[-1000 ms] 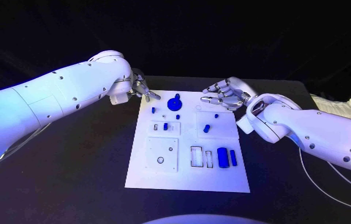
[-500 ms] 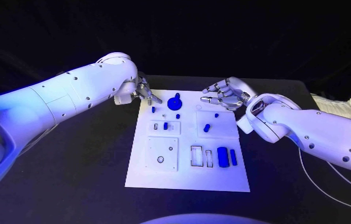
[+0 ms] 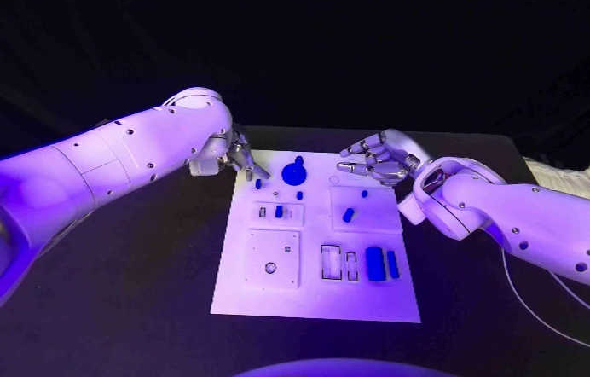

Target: Assemble the parts on the task board

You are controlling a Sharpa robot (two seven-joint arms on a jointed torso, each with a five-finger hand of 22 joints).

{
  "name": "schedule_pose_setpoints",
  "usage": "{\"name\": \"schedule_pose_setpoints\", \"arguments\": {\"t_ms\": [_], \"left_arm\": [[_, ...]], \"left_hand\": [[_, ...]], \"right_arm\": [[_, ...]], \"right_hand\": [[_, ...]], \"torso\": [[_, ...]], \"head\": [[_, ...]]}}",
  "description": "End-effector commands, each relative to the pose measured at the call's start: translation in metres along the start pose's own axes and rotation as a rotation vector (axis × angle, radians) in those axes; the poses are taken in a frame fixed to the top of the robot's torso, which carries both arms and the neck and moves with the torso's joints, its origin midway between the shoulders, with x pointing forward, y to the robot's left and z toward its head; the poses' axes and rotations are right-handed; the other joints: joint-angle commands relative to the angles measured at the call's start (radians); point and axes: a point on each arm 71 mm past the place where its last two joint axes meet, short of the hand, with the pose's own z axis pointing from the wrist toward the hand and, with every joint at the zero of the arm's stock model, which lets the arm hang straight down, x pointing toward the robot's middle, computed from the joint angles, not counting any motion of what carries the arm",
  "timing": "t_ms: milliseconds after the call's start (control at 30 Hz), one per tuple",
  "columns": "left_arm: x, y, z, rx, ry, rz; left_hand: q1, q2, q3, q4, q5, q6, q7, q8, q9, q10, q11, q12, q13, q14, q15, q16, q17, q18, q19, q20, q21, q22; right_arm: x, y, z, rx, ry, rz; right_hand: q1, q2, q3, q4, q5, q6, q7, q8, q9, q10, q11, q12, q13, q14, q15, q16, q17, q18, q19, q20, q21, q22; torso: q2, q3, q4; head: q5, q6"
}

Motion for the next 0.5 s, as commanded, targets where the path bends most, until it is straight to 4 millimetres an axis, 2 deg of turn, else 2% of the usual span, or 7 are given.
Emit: {"name": "schedule_pose_setpoints", "arguments": {"t_ms": [33, 500], "left_arm": [[0.0023, -0.0029, 0.0002, 0.003, 0.027, 0.031], [0.0035, -0.0076, 0.0025, 0.010, 0.025, 0.030]], "left_hand": [[0.013, -0.001, 0.006, 0.000, 0.002, -0.002, -0.009, 0.005, 0.003, 0.001, -0.008, 0.006, 0.001, 0.102, -0.006, 0.003, 0.263, 0.006, 0.006, -0.007, 0.005, 0.076], [0.015, -0.001, 0.019, 0.000, 0.003, -0.005, -0.010, 0.012, 0.012, 0.004, -0.009, 0.010, 0.004, 0.102, -0.007, 0.003, 0.263, 0.006, 0.007, -0.008, 0.007, 0.080]], "right_arm": [[0.0021, 0.0008, 0.0001, -0.010, 0.018, 0.000], [0.0031, 0.0012, 0.0008, -0.010, 0.021, 0.001]], "right_hand": [[0.001, 0.012, -0.005, 0.000, 0.004, 0.007, -0.001, 0.001, -0.002, -0.005, 0.001, -0.005, -0.001, 0.072, -0.003, -0.005, 0.120, 0.014, -0.005, 0.002, -0.004, -0.001], [0.001, 0.012, -0.005, 0.000, 0.004, 0.007, -0.001, 0.001, -0.002, -0.005, 0.001, -0.005, -0.001, 0.072, -0.003, -0.005, 0.120, 0.014, -0.005, 0.002, -0.004, -0.001]], "torso": [[0.000, 0.0001, 0.0001], [0.001, 0.0003, -0.0018]], "head": [[0.001, 0.000], [0.001, -0.003]]}}
